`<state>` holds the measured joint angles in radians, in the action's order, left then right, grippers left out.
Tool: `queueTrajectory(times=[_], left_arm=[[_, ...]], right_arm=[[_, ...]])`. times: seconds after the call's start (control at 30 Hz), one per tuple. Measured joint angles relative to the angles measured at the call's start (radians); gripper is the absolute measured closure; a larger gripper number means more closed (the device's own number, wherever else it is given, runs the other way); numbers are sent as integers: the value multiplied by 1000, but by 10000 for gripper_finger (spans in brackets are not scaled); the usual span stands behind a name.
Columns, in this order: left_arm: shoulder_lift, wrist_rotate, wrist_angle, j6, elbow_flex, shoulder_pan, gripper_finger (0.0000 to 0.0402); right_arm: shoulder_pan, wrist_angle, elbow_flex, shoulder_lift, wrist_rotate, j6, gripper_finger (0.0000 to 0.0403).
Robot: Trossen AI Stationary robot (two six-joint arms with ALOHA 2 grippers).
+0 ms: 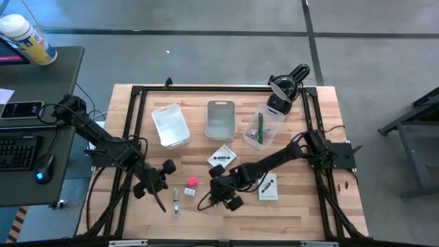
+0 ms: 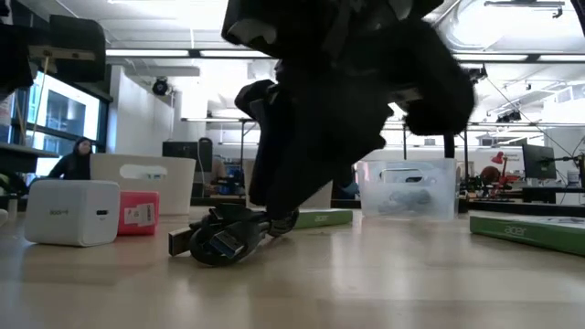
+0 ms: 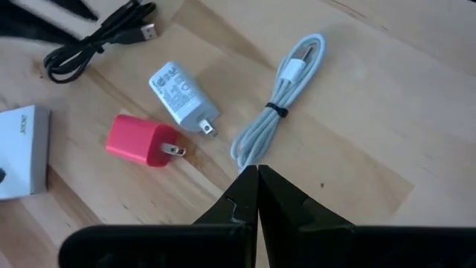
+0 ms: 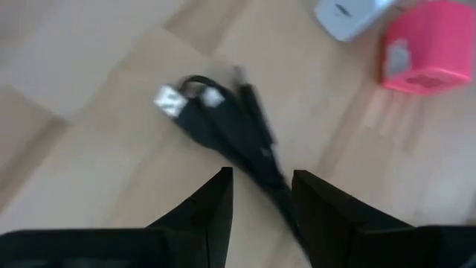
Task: Pick and place items into bin
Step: Put the black charger cable into the transparent bin
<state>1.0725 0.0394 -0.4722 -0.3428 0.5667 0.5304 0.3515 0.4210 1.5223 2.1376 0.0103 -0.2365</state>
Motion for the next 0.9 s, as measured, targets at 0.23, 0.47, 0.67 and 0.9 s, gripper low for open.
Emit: queueTrajectory(times=[0.23, 0.47, 0.67, 0.9], left_arm=[[0, 22, 0, 8, 0, 0, 401], [0, 25, 0, 23, 0, 0, 401], [0, 26, 0, 12, 0, 0, 401], [0, 26, 0, 11, 0, 0, 401]], right_arm=[[-11, -5, 4, 23, -63, 12, 274], [-11, -1, 27, 31, 3, -4, 274], [-24, 22, 29, 31, -1, -43, 274], [-26, 51, 53, 32, 7, -161, 274]])
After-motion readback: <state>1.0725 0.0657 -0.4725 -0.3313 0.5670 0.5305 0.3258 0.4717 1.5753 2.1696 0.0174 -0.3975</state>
